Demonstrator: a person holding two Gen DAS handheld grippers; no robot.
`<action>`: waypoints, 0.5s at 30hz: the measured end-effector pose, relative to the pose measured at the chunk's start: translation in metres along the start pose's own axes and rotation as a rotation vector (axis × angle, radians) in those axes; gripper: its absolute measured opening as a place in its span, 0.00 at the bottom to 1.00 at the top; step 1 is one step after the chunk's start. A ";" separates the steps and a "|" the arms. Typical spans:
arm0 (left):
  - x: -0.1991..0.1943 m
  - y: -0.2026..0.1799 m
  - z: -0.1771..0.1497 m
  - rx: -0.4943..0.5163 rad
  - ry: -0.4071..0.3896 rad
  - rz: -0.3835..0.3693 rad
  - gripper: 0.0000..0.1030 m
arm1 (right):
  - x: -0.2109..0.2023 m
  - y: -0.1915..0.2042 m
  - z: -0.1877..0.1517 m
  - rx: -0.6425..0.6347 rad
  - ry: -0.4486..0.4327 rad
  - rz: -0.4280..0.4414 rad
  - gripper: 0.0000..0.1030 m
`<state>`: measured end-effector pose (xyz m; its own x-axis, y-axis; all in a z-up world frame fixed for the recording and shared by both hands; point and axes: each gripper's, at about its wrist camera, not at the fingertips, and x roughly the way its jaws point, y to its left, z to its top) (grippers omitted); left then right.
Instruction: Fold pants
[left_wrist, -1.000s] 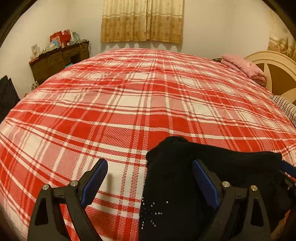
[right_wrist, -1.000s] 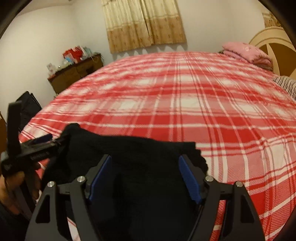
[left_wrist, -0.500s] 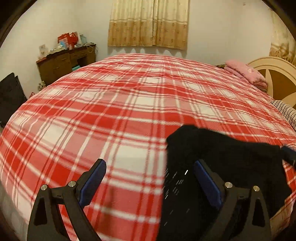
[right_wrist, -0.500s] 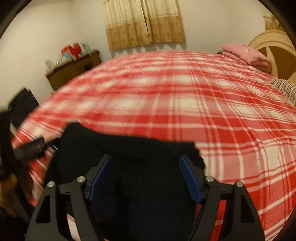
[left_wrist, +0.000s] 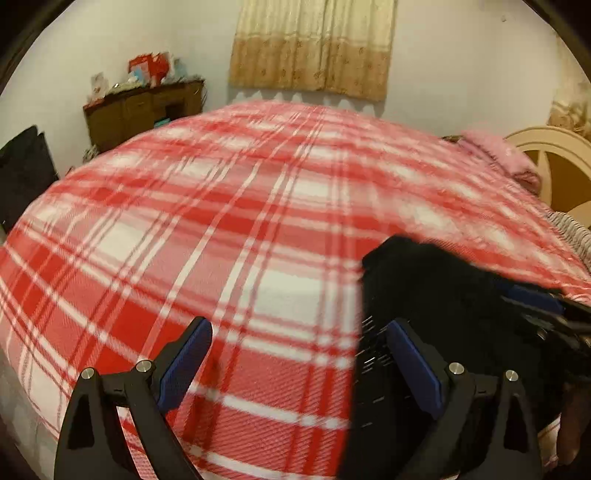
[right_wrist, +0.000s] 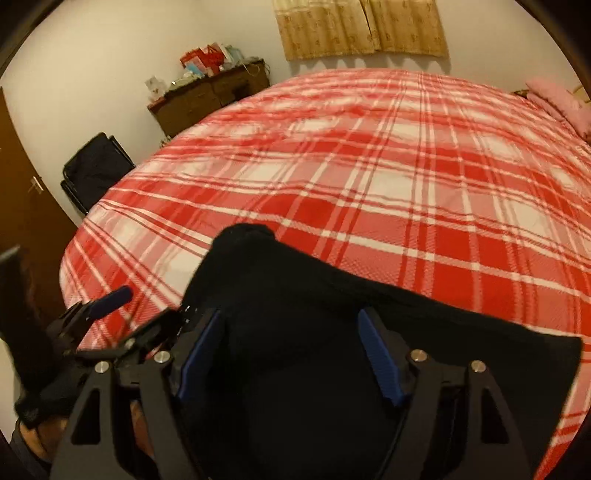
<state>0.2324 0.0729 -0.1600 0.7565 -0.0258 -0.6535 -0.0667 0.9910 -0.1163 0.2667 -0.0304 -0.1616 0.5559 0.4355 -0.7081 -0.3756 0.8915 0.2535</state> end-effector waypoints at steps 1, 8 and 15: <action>-0.003 -0.007 0.005 0.012 -0.013 -0.017 0.94 | -0.014 -0.004 -0.003 0.003 -0.024 0.000 0.74; 0.003 -0.083 0.026 0.144 0.028 -0.180 0.94 | -0.100 -0.065 -0.066 0.139 -0.061 -0.238 0.62; 0.035 -0.150 0.008 0.316 0.081 -0.099 0.95 | -0.107 -0.107 -0.106 0.311 0.009 -0.173 0.26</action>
<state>0.2742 -0.0753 -0.1596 0.6945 -0.1221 -0.7091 0.2194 0.9745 0.0472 0.1685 -0.1855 -0.1824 0.5841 0.2752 -0.7636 -0.0321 0.9479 0.3170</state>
